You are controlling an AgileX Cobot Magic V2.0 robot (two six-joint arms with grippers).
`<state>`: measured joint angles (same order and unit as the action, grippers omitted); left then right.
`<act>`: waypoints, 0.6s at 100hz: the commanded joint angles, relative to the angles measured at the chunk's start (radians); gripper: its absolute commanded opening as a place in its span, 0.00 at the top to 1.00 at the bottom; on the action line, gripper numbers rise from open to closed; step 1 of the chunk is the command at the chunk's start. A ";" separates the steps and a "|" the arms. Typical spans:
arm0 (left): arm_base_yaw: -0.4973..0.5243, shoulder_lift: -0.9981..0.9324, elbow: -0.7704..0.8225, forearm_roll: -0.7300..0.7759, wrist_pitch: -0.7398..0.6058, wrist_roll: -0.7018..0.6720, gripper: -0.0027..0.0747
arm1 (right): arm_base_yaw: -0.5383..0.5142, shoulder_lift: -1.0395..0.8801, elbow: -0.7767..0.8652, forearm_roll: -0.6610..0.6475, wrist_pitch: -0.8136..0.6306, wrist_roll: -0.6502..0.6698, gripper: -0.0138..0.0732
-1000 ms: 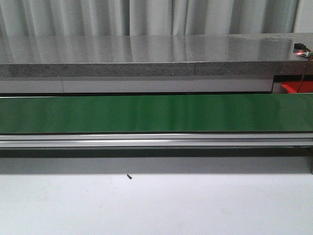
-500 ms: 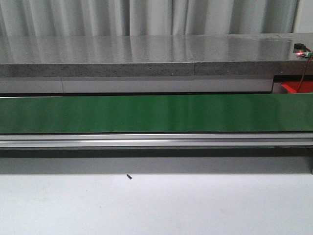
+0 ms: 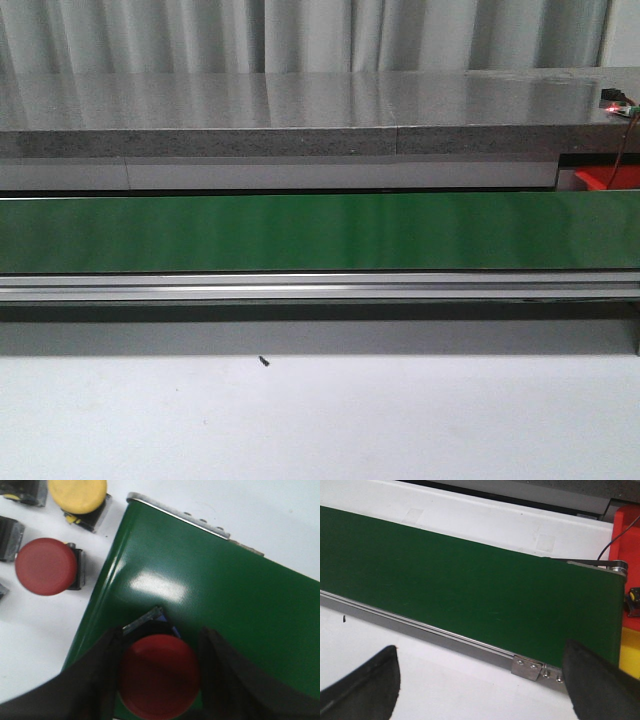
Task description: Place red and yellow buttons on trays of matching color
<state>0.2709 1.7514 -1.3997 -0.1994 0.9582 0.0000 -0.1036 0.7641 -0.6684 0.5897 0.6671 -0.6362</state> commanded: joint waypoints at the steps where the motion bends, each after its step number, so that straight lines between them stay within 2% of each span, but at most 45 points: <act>1: -0.018 -0.038 -0.030 -0.017 -0.035 0.000 0.79 | -0.001 -0.007 -0.027 0.038 -0.056 -0.001 0.10; 12: -0.033 -0.038 -0.030 -0.019 -0.033 0.000 0.60 | -0.001 -0.007 -0.027 0.038 -0.056 -0.001 0.10; 22: -0.041 -0.042 -0.030 -0.026 -0.028 0.000 0.34 | -0.001 -0.007 -0.027 0.038 -0.056 -0.001 0.10; 32: -0.044 -0.057 -0.034 -0.031 -0.027 0.000 0.17 | -0.001 -0.007 -0.027 0.038 -0.056 -0.001 0.10; 39: -0.044 -0.071 -0.044 -0.033 -0.027 0.000 0.13 | -0.001 -0.007 -0.027 0.038 -0.056 -0.001 0.10; 60: -0.016 -0.140 -0.072 -0.019 -0.027 0.000 0.14 | -0.001 -0.007 -0.027 0.038 -0.056 -0.001 0.10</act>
<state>0.2372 1.6923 -1.4355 -0.2097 0.9595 0.0000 -0.1036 0.7641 -0.6684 0.5897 0.6666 -0.6362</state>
